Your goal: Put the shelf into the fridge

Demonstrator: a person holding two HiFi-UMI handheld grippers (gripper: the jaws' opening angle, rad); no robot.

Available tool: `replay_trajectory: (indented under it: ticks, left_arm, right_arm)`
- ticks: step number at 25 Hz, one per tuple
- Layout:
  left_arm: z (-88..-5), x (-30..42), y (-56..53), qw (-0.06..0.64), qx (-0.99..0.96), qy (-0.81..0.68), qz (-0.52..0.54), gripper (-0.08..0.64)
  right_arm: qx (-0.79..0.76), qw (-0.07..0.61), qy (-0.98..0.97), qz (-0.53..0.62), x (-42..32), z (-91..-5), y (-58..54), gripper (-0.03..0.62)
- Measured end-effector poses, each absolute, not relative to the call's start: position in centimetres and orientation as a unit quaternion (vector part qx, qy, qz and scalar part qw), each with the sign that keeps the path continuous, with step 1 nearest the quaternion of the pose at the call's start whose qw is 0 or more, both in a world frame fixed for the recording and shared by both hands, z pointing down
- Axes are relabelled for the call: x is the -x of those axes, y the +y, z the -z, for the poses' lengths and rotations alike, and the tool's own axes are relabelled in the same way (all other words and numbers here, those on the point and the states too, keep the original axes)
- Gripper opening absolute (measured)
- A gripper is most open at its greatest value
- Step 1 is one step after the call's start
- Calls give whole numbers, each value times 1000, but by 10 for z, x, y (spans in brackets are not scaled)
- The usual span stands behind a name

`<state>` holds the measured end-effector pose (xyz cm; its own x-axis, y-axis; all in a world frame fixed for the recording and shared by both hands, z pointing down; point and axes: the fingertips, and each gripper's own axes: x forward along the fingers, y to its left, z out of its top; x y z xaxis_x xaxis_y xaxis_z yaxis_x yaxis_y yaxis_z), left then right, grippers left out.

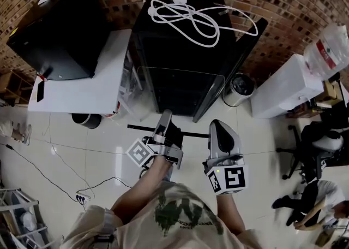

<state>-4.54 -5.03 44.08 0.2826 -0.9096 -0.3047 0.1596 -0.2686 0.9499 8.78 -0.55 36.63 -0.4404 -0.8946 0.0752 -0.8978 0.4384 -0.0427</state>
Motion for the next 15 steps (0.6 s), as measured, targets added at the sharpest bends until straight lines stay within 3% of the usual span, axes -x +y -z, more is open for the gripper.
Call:
replay_trajectory:
  ticks: [15]
  left_arm:
    - [-461, 61, -122, 555, -606, -286, 492, 20]
  right_arm:
    - [-556, 42, -829, -49, -57, -373, -83, 0]
